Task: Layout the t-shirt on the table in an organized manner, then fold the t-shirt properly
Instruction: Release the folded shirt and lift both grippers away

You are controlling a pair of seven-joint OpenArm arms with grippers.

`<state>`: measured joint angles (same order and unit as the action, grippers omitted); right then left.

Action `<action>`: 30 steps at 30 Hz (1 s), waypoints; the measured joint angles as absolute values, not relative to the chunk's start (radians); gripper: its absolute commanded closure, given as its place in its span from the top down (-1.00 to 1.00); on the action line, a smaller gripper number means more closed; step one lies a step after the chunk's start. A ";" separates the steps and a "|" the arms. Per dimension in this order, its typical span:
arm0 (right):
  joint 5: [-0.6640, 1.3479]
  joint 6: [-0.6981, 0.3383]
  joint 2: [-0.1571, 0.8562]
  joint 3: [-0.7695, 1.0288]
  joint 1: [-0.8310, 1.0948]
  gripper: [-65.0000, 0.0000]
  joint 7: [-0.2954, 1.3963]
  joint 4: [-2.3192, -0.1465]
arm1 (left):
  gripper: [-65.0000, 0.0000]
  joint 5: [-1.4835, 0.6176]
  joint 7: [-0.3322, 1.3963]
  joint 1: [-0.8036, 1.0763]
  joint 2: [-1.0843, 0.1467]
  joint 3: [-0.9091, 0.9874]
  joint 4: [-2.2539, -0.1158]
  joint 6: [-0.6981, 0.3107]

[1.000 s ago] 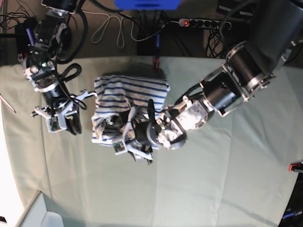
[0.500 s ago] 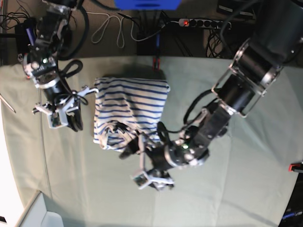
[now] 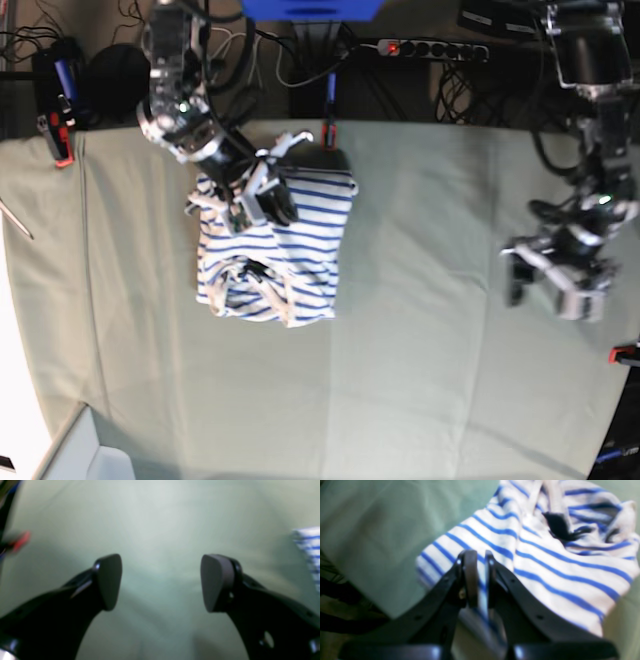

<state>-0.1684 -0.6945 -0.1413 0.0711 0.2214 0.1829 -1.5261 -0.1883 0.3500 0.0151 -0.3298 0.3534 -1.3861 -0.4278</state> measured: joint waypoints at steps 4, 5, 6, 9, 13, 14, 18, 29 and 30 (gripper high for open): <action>-0.160 -0.692 -0.138 0.070 0.178 -0.88 0.112 -1.413 | 0.47 -0.192 0.344 0.109 -0.332 0.494 -1.413 -0.425; -0.159 -0.691 -0.138 0.070 0.179 -0.88 0.091 -1.392 | 0.47 -0.196 0.348 0.135 -0.328 0.518 -1.423 -0.433; -0.159 -0.692 -0.138 0.071 0.184 -0.88 0.076 -1.372 | 0.47 -0.198 0.348 0.160 -0.324 0.535 -1.434 -0.435; -0.157 -0.693 -0.130 0.068 0.201 -0.88 0.035 -1.314 | 0.47 -0.190 0.355 0.209 -0.324 0.563 -1.436 -0.426; -0.150 -0.692 -0.124 0.071 0.207 -0.88 -0.044 -1.262 | 0.47 -0.195 0.354 0.230 -0.319 0.561 -1.442 -0.432; -0.145 -0.692 -0.115 0.069 0.206 -0.88 -0.070 -1.245 | 0.47 -0.195 0.350 0.232 -0.318 0.561 -1.442 -0.432; -0.144 -0.693 -0.104 0.072 0.203 -0.88 -0.101 -1.219 | 0.47 -0.195 0.349 0.247 -0.296 0.561 -1.449 -0.431; -0.160 -0.693 -0.080 0.077 0.341 -0.88 -0.091 -1.603 | 0.47 -0.194 0.360 0.251 -0.265 0.559 -1.491 -0.434; -0.157 -0.693 -0.080 0.082 0.338 -0.88 -0.097 -1.585 | 0.47 -0.193 0.358 0.250 -0.259 0.562 -1.491 -0.434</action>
<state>-0.1570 -0.6926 -0.0803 0.0822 0.3378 -0.0971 -1.5852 -0.1928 0.3576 0.2504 -0.2588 0.5625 -1.4906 -0.4339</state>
